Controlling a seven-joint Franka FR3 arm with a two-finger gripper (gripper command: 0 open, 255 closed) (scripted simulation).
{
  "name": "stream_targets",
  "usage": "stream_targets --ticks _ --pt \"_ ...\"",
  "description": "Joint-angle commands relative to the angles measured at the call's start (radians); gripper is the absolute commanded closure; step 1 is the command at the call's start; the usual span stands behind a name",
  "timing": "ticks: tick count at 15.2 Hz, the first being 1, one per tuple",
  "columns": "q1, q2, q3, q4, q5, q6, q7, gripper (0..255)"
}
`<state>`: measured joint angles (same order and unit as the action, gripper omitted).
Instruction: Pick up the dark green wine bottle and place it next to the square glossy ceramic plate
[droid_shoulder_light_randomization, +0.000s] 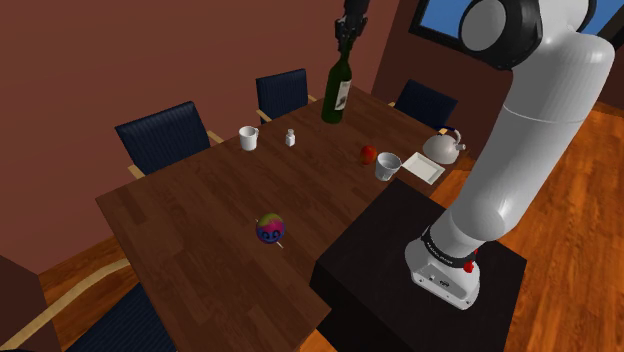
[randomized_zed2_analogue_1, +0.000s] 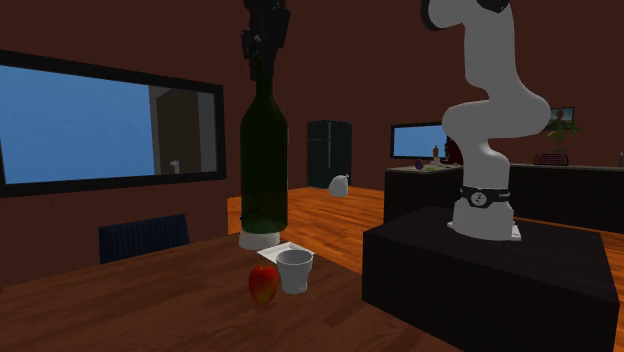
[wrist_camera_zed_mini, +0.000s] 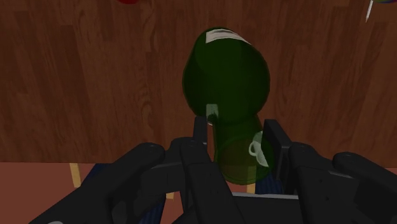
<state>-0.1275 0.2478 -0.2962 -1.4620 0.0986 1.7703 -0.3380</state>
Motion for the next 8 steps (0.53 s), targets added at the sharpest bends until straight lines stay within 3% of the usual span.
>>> stream_targets --ticks 1,8 --pt "-0.002 0.001 -0.001 0.029 0.0 -0.028 -0.001 255" --pt "-0.012 0.025 -0.003 0.157 0.007 -0.133 0.0 255"
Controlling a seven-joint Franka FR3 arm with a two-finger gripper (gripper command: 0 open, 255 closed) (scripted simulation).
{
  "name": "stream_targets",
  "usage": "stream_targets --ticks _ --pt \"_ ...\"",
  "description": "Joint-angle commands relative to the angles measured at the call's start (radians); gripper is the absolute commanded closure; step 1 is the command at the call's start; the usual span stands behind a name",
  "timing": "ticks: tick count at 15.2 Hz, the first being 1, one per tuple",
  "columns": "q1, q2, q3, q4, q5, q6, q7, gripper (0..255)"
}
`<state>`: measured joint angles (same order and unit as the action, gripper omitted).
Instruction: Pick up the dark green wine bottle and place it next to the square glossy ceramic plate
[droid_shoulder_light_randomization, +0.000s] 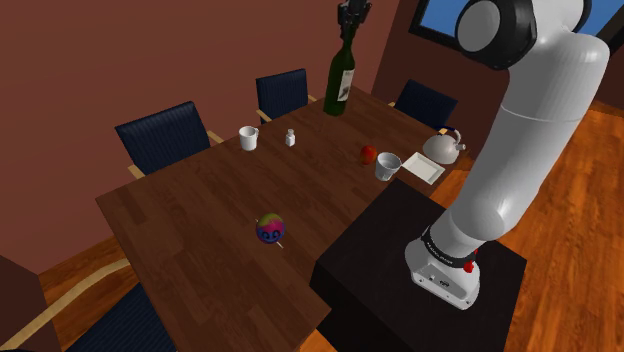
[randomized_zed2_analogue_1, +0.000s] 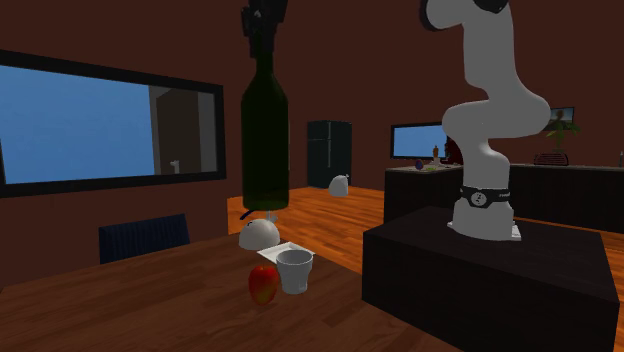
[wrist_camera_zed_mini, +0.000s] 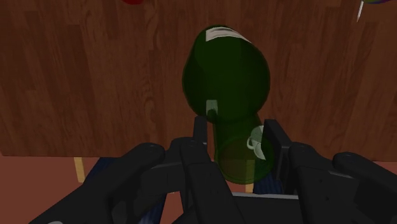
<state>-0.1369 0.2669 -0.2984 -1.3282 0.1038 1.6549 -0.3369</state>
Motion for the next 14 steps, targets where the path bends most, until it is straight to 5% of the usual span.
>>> stream_targets --ticks 1,6,14 --pt "-0.005 0.011 -0.001 0.044 0.003 -0.034 -0.001 255" --pt "-0.017 0.042 -0.002 0.157 0.013 -0.116 -0.002 255" --pt "-0.092 -0.026 -0.05 -0.086 0.014 0.052 -0.15 255"
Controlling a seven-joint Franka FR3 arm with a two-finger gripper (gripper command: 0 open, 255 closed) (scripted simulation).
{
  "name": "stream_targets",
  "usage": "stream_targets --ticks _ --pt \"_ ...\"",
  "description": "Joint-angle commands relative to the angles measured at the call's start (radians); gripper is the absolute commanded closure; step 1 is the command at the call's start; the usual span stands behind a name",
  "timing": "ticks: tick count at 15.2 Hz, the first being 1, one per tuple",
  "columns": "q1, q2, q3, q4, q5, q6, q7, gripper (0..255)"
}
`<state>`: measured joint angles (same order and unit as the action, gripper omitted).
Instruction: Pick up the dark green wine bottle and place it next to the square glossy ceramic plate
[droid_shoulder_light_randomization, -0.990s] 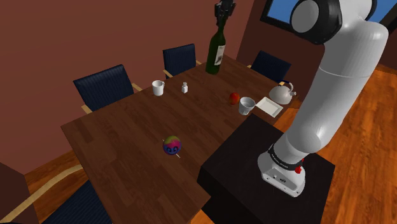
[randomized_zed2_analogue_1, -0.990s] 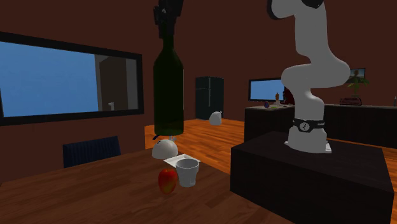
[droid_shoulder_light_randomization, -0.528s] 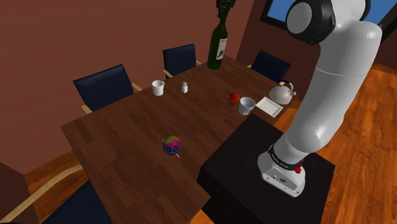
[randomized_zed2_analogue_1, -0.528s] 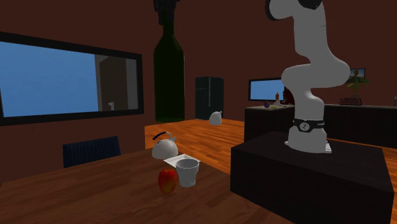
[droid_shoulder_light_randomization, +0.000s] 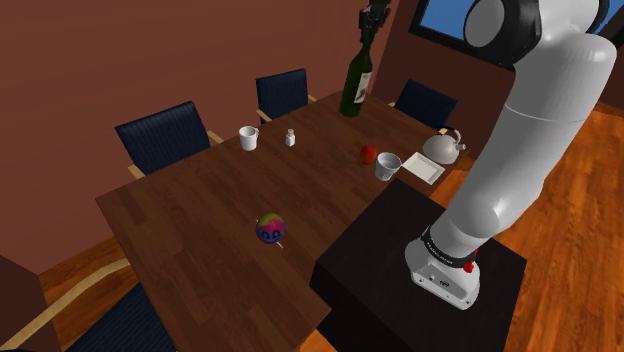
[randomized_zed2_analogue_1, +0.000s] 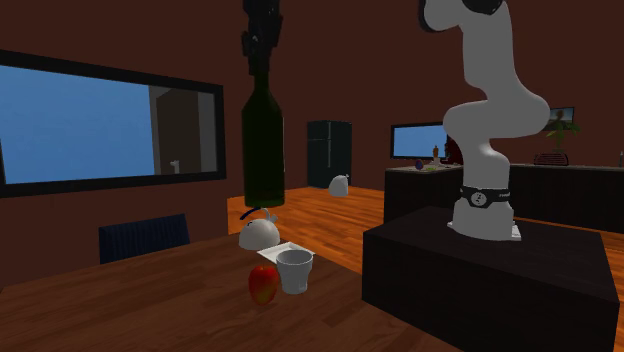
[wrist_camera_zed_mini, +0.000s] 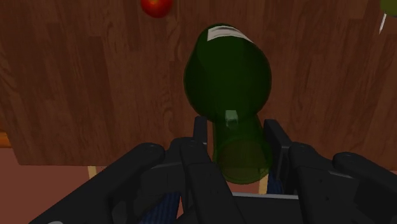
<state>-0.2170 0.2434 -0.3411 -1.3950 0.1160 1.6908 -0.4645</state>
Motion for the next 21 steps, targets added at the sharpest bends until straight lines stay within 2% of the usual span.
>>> stream_targets --ticks 1,11,21 --pt "-0.023 -0.004 -0.013 -0.039 0.005 0.034 -0.042 255" --pt "-0.147 0.044 -0.07 -0.156 0.053 0.18 -0.247 255" --pt "-0.304 0.194 -0.099 -0.128 0.142 0.271 -0.459 255"
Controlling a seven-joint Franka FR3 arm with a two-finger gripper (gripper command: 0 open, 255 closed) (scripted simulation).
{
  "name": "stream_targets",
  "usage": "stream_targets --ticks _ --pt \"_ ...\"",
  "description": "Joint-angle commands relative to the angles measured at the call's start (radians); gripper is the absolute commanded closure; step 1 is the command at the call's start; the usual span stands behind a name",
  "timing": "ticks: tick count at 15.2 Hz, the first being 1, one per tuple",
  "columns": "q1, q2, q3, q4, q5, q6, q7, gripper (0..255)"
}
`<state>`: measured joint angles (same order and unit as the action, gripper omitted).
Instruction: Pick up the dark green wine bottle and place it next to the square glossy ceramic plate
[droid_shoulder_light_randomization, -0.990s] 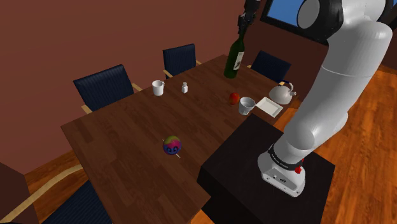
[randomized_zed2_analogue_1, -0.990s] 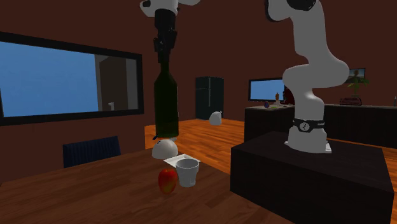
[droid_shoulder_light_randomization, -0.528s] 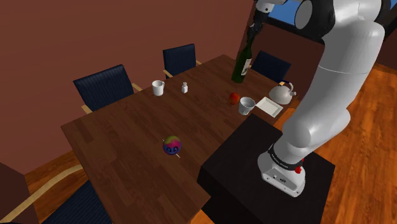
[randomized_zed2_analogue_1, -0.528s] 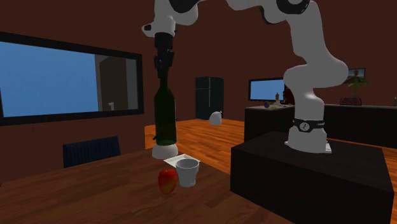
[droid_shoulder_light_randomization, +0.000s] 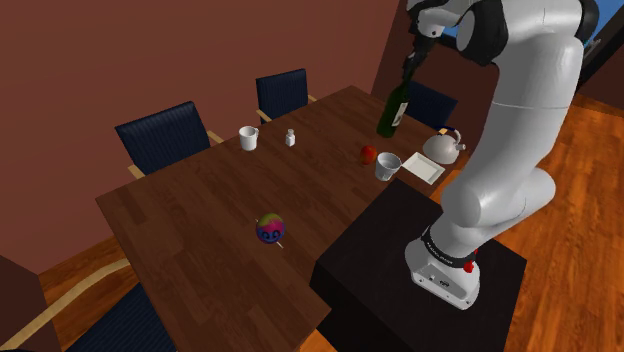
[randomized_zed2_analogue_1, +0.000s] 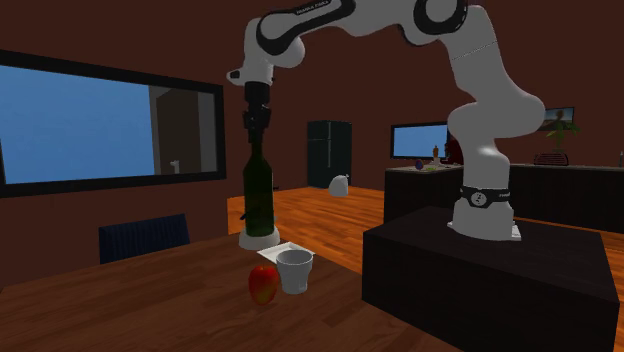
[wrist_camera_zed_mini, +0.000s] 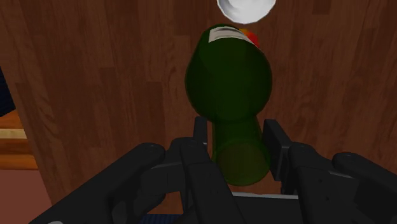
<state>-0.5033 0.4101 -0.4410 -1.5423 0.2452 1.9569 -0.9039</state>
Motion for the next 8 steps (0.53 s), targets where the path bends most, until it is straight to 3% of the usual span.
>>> stream_targets --ticks 1,8 --pt "-0.035 0.047 0.0 0.031 0.023 0.011 -0.04 255" --pt "-0.17 0.206 0.008 0.15 0.091 0.03 -0.168 255"
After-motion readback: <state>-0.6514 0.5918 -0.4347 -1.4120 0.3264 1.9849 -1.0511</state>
